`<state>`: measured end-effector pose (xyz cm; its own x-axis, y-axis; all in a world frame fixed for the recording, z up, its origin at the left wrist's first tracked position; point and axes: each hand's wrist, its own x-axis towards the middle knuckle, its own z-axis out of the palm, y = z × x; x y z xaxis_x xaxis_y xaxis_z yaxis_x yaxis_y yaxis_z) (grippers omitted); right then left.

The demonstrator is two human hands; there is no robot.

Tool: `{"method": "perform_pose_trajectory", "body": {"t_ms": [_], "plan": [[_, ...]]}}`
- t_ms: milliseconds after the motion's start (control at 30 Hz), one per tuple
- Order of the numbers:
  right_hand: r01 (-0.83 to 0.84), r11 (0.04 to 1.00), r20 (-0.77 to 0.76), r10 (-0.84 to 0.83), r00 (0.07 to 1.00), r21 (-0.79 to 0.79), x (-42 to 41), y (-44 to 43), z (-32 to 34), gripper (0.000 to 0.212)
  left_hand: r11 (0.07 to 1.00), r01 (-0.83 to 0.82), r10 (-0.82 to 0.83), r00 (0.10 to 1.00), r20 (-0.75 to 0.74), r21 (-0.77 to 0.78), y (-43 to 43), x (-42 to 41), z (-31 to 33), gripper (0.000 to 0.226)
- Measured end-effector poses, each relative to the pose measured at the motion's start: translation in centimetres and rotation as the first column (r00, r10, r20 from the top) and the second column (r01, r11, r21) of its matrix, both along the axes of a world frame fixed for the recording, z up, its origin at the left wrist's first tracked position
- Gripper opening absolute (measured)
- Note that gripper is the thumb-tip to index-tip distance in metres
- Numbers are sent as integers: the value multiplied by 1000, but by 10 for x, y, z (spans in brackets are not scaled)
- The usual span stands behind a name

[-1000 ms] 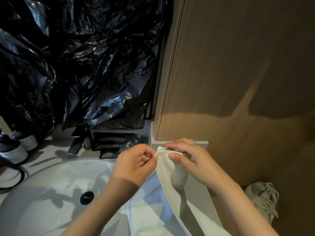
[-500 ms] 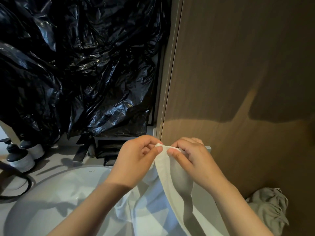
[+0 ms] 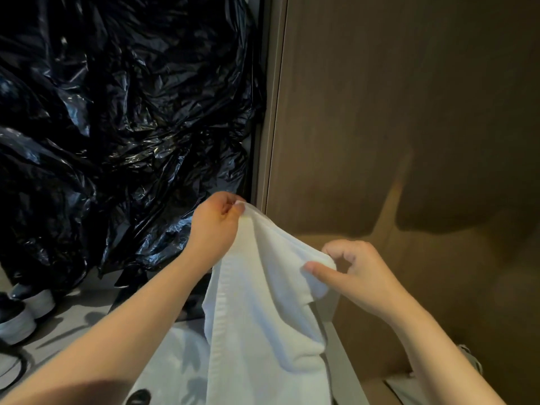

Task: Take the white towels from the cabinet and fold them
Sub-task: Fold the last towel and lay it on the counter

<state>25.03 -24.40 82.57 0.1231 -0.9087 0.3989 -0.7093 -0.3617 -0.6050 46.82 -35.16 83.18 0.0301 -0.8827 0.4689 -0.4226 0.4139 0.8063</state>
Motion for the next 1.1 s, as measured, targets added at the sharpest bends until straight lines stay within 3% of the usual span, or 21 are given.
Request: {"method": "perform_pose_trajectory", "body": {"t_ms": [133, 300, 467, 767, 1100], "plan": [[-29, 998, 106, 35, 994, -57, 0, 0, 10, 35, 1000, -18, 17, 999, -38, -16, -10, -7, 11, 6], [-3, 995, 66, 10, 998, -97, -15, 1, 15, 31, 998, -60, 57, 990, -131, -16, -21, 2, 25, 16], [115, 991, -183, -127, 975, -75, -45, -1, 21, 52, 997, -75, 75, 990, -120, 11, -29, 10, 17, 16], [310, 923, -487, -167, 857, 228, -68, -4, 4, 76, 987, -136, 143, 986, -86, 84, -42, 19, -10, 21], [338, 938, -675, -294, 677, -70, -83, -5, 26, 65, 990, -132, 135, 988, -74, 45, -45, 17, -4, 22]]}}
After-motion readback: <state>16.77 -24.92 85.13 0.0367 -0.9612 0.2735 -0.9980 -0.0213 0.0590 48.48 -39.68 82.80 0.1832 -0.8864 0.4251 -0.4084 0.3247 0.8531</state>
